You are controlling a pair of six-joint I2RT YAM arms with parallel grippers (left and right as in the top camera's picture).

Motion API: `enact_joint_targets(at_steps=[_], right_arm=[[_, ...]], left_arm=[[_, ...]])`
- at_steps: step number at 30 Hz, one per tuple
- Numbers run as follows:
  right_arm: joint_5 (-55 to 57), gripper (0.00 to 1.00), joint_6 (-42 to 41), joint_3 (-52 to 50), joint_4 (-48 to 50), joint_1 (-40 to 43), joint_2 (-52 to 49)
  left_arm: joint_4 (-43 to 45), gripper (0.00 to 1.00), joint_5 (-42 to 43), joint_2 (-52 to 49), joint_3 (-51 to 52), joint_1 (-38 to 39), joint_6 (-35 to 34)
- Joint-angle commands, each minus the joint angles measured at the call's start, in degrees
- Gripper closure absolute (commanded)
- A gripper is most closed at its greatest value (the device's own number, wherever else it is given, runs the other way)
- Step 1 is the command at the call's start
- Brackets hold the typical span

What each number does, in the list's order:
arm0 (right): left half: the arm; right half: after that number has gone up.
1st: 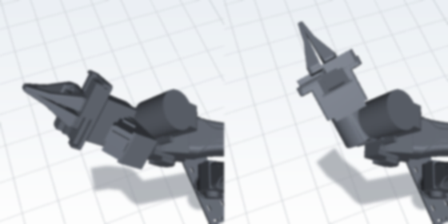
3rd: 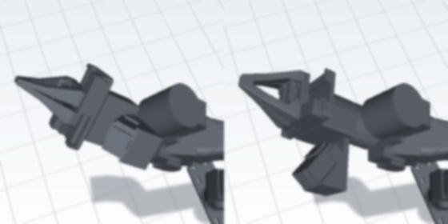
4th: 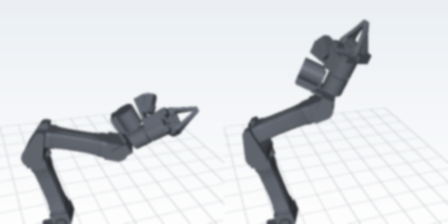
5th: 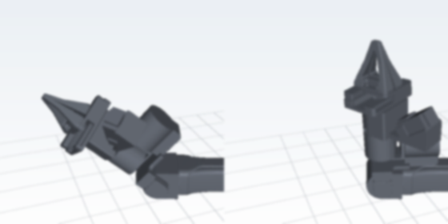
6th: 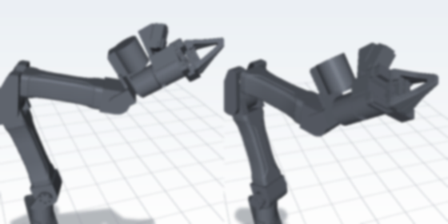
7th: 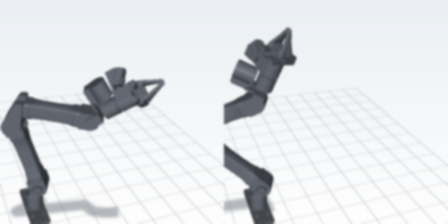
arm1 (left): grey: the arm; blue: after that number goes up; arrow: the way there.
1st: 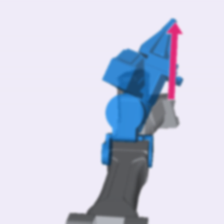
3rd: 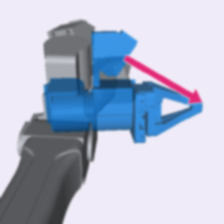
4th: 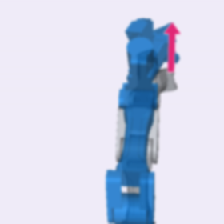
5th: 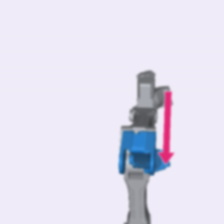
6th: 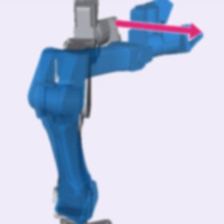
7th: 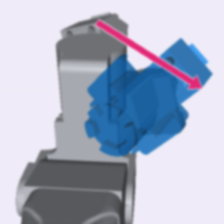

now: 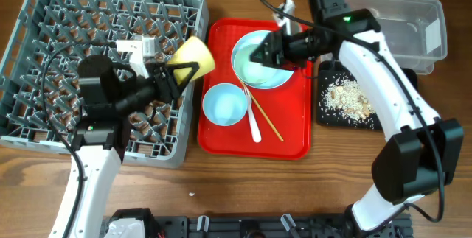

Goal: Sort waste into correct bins and load items into the dishwasher rack
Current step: 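Move the yellow cup over the rack with the left gripper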

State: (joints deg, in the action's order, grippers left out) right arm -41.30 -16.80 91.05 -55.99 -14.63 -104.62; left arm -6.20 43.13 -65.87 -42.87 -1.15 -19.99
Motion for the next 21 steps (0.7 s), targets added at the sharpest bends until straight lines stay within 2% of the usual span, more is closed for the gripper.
enact_joint_targets(at_steps=[1, 4, 7, 11, 15, 21], right_arm=[[16.6, 0.51, 2.3, 0.8, -2.4, -0.1, 1.2], [21.7, 0.5, 3.2, 0.8, -5.1, 0.2, 2.4], [24.5, 0.5, 3.5, 0.8, -6.3, 0.8, 4.0], [26.1, 0.5, 4.7, 0.8, -7.4, 3.0, 7.7], [25.8, 0.48, 4.6, 0.8, -8.7, 6.2, 10.7], [25.9, 0.45, 4.8, 0.8, -10.6, 8.0, 11.2]], left_arm=[[-4.5, 0.75, -18.8, 0.3, -0.5, -0.6, 3.3], [-10.8, 0.91, -24.2, 2.4, -2.6, -1.5, 3.3], [-17.4, 0.96, -28.7, 4.2, -6.1, -2.5, 3.3], [-30.3, 0.96, -37.1, 5.2, -13.1, -4.3, 3.3], [-39.6, 0.96, -43.5, 5.1, -15.6, -6.4, 3.1], [-46.4, 0.94, -44.8, 3.9, -15.6, -8.0, 3.0]])
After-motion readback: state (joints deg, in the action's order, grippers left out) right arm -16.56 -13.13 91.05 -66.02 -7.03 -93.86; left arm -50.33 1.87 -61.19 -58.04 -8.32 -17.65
